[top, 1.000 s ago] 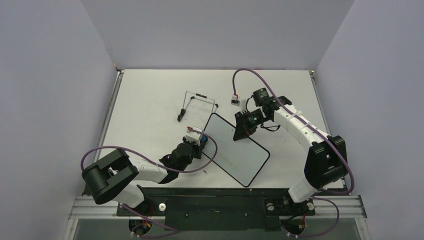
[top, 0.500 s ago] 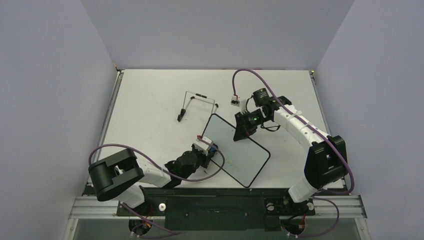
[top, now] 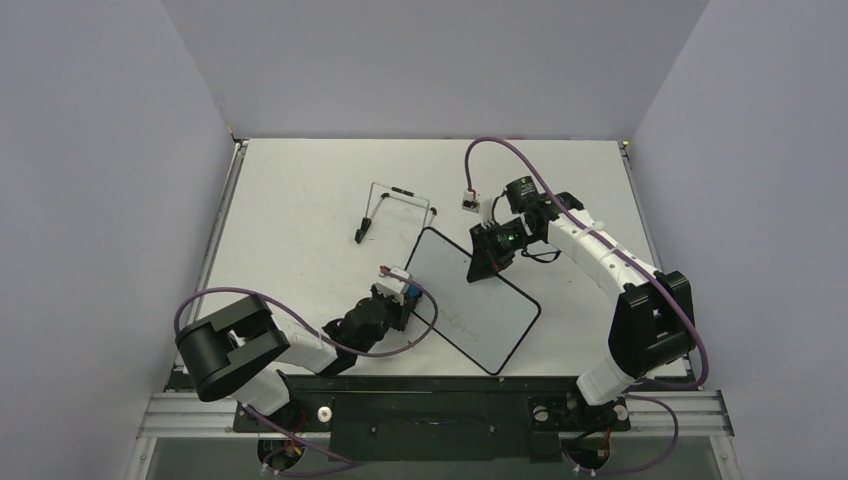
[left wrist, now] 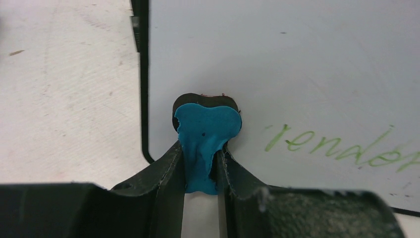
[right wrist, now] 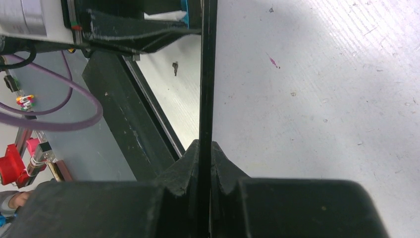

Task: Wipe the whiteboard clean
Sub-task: Erase the whiteboard at the whiteboard stand.

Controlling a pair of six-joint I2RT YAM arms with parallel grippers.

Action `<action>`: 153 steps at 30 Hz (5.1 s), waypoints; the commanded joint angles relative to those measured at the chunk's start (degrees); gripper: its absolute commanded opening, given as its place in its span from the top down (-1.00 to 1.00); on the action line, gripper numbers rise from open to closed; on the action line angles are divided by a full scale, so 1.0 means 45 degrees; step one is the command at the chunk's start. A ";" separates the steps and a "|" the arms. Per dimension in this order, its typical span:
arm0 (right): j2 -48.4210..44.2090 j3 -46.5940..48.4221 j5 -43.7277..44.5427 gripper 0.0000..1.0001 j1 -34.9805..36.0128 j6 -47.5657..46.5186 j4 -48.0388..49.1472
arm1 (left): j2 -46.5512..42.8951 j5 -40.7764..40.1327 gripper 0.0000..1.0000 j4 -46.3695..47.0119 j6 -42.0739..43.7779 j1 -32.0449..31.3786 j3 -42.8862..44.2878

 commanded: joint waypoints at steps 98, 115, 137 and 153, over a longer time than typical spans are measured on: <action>-0.0968 0.0028 -0.1124 1.00 0.0072 -0.0012 0.0265 | -0.0070 0.1485 1.00 -0.0241 0.0113 -0.0303 0.0854; -0.0955 0.0043 -0.1093 1.00 0.0048 -0.0051 0.0246 | -0.0539 0.2061 1.00 0.0059 0.0845 -0.0337 0.0773; -0.0904 0.0001 -0.1173 1.00 0.0067 -0.0149 0.0231 | 0.0078 0.2622 1.00 0.0706 0.1567 -0.0755 0.0898; -0.0812 -0.0020 -0.1220 1.00 0.0088 -0.0384 0.0131 | -0.0150 0.2777 1.00 0.1918 0.2151 -0.0853 0.0006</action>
